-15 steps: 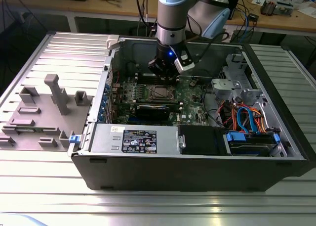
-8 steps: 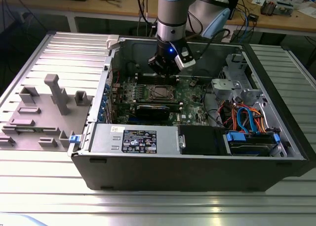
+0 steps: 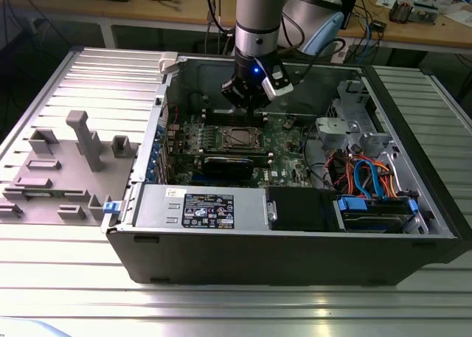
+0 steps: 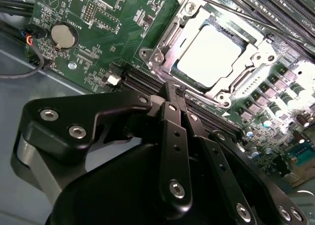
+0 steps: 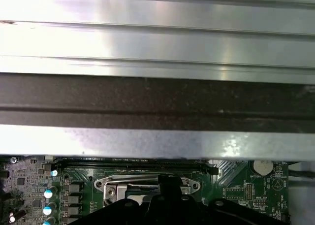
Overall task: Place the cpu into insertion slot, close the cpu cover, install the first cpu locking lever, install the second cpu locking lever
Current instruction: 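Install the second cpu locking lever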
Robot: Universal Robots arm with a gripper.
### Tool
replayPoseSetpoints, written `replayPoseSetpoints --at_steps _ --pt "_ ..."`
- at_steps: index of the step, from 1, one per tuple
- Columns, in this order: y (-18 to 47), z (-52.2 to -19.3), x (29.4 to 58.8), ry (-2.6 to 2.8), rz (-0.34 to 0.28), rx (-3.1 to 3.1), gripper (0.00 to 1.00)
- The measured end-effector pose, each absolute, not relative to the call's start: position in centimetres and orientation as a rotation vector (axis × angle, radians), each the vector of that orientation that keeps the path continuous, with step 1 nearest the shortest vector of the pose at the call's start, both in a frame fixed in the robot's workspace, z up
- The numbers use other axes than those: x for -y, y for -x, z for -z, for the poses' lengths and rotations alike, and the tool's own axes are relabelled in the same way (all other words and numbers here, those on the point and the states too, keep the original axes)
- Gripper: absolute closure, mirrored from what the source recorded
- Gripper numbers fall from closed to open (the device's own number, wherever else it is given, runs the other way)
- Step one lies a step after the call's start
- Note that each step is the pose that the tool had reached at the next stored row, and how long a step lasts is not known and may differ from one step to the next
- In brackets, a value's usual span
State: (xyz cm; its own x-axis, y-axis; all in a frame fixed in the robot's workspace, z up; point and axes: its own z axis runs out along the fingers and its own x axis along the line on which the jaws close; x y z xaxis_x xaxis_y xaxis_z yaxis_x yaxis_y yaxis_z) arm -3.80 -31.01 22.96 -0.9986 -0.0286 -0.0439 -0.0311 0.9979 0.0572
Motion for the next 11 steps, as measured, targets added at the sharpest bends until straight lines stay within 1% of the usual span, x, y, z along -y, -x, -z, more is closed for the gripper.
replayPoseSetpoints --at_steps 11 --pt "3.8 -22.94 31.59 0.046 -0.088 -3.097 0.89"
